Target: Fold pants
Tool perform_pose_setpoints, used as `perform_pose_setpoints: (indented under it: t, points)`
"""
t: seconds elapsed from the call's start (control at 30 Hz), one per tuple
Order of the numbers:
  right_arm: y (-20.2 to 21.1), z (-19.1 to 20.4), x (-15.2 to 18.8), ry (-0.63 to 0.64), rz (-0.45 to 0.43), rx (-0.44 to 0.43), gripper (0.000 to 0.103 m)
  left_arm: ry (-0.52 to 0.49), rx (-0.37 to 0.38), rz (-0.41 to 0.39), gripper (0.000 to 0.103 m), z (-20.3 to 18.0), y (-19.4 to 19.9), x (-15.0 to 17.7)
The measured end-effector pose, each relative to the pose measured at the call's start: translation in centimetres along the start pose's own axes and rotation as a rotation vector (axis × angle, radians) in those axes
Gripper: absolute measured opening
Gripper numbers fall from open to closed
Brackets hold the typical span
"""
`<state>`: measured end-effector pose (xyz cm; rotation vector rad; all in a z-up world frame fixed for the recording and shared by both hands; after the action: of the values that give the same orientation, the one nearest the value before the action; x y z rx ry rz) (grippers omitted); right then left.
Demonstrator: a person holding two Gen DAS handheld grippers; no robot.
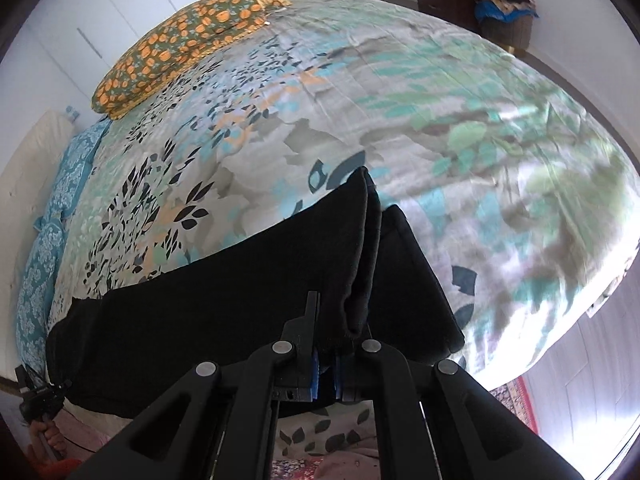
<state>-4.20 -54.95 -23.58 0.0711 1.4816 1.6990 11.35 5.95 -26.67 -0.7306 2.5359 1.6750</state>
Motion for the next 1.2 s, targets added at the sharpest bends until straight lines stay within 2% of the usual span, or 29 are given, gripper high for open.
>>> perform_pose_setpoints:
  t: [0.13,0.23,0.33,0.4,0.5,0.57,0.63,0.67,0.7,0.73,0.87,0.93,0.97,1.0,1.03,1.2]
  points:
    - [0.2,-0.9,0.6,-0.018,0.035,0.009,0.006,0.015,0.019,0.011,0.006,-0.1,0.5,-0.4]
    - [0.2,-1.2,0.8,-0.022,0.056,0.011,0.006,0.032,0.057,-0.015,0.006,-0.7,1.8,-1.4]
    - [-1.7,-1.7,2.2,-0.001,0.168,0.06,0.006,-0.015,0.006,0.016,0.006,0.0,1.0,-0.4]
    - [-2.7,-2.4,2.9,-0.031,0.215,0.064,0.006,-0.018,-0.015,0.043,0.006,0.3,0.3,0.3]
    - [-2.6,-2.8,2.5,-0.079,0.2,0.029,0.008,-0.027,-0.024,0.049,0.006,0.3,0.0,0.4]
    - [-2.3,-2.9,2.4,-0.1,0.189,0.003,0.018,-0.051,-0.036,0.047,0.006,-0.2,-0.3,0.4]
    - [-1.9,-3.0,2.2,-0.132,0.169,-0.031,0.033,-0.056,-0.043,0.044,0.008,-0.7,-0.5,0.3]
    - [-1.6,-3.2,2.0,-0.147,0.153,-0.039,0.045,-0.047,-0.04,0.043,0.008,-0.9,-0.6,0.2]
    - [-1.3,-3.4,1.7,-0.161,0.133,-0.043,0.051,-0.038,-0.039,0.04,0.012,-1.0,-0.6,0.2]
    - [-1.0,-3.4,1.5,-0.172,0.117,-0.053,0.052,-0.022,-0.036,0.031,0.016,-0.7,-0.5,0.1]
    - [-0.9,-3.2,1.3,-0.195,0.104,-0.099,0.051,0.046,-0.021,-0.003,0.022,0.8,0.8,-0.4]
    - [-1.1,-3.2,1.2,-0.177,0.102,-0.079,0.026,0.069,-0.012,-0.005,0.02,1.0,0.6,-0.5]
    - [-1.2,-3.3,1.2,-0.155,0.104,-0.05,0.012,0.073,-0.011,-0.007,0.015,1.1,0.5,-0.5]
    - [-1.3,-3.3,1.3,-0.136,0.108,-0.024,0.012,0.072,-0.012,-0.009,0.007,1.4,0.8,-0.5]
    - [-1.4,-3.4,1.3,-0.116,0.112,0.003,0.012,0.063,-0.017,-0.012,0.006,1.5,1.2,-0.3]
    - [-1.7,-4.1,1.4,-0.068,0.117,0.099,0.012,-0.008,-0.049,-0.046,0.003,0.7,2.7,0.0]
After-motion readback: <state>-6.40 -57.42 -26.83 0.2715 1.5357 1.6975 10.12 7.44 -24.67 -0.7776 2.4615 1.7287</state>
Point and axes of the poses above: each gripper's, at about its wrist camera, not at the fingertips, and y roughly against the way its jaws point, z to its left, x to its underside, the point moved 10 cm from there along -y, roughly the way its jaws point, and after that the axes turned 6 degrees about -z, right-handed, at the moved point
